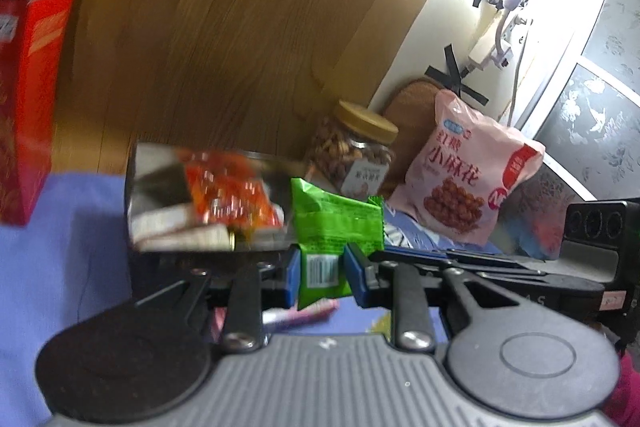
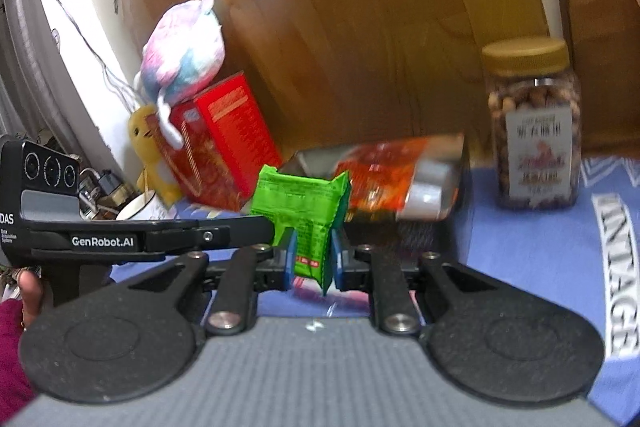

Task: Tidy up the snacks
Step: 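Lift the green pack and carry it over the tin box, then open both tools to drop the green pack into the tin box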

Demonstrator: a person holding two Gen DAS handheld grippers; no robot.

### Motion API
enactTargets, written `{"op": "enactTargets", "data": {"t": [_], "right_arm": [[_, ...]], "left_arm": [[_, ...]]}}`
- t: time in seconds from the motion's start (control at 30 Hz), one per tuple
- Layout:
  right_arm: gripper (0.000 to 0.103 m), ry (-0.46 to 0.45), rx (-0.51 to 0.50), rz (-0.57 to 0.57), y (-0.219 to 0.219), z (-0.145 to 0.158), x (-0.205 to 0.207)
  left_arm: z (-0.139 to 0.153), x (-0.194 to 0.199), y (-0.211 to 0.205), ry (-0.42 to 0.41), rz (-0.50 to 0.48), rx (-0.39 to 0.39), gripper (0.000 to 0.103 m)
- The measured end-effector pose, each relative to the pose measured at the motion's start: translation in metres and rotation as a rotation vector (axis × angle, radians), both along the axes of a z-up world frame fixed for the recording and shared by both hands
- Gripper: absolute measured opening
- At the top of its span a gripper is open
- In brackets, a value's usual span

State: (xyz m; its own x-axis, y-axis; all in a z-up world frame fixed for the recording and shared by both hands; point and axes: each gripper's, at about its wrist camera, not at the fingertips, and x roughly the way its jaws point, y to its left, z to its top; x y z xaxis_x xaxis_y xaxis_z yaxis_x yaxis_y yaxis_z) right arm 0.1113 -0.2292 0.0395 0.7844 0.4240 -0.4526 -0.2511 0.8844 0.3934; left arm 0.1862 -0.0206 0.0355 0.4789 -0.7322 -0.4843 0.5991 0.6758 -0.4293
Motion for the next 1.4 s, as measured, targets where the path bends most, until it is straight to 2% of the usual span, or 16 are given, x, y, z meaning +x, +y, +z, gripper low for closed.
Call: {"op": "enactTargets", "data": {"t": [0.27,0.6,0.73,0.83,0.97,1.1,1.2,1.27,1.3,1.4], "right_arm": [[0.02,-0.032,-0.034,-0.022,-0.012,0.014,0.033],[0.02,0.031,-0.075,-0.027,-0.008,-0.007,0.068],[0.021,0.058,-0.097,-0.029,-0.002,-0.016,0.08],[0.024,0.066,-0.095,-0.044,-0.003,-0.02,0.084],[0.024,0.059,-0.097,-0.051,-0.003,-0.018,0.079],[0.025,0.042,-0.076,-0.063,-0.008,-0.01,0.063],[0.025,0.031,-0.053,-0.071,-0.014,-0.007,0.041],[0.028,0.01,-0.036,-0.074,-0.02,-0.008,0.019],[0.034,0.006,-0.036,-0.078,-0.023,-0.008,0.009],[0.033,0.025,-0.02,-0.091,-0.033,-0.014,-0.019]], "left_arm": [[0.006,0.038,-0.018,-0.036,0.01,-0.008,0.023],[-0.024,0.071,-0.021,0.017,0.043,0.015,0.024],[-0.033,0.078,-0.022,0.031,0.07,0.042,0.027],[-0.037,0.078,-0.022,0.032,0.099,0.069,0.034],[-0.031,0.067,-0.014,0.014,0.125,0.057,0.04],[-0.019,0.045,-0.002,-0.009,0.137,0.037,0.04],[-0.017,0.02,0.004,-0.02,0.126,0.054,0.04],[-0.016,-0.001,0.007,-0.056,0.123,0.082,0.046],[-0.017,-0.009,0.008,-0.051,0.117,0.089,0.046],[-0.023,-0.031,0.012,-0.04,0.1,0.089,0.046]]}}
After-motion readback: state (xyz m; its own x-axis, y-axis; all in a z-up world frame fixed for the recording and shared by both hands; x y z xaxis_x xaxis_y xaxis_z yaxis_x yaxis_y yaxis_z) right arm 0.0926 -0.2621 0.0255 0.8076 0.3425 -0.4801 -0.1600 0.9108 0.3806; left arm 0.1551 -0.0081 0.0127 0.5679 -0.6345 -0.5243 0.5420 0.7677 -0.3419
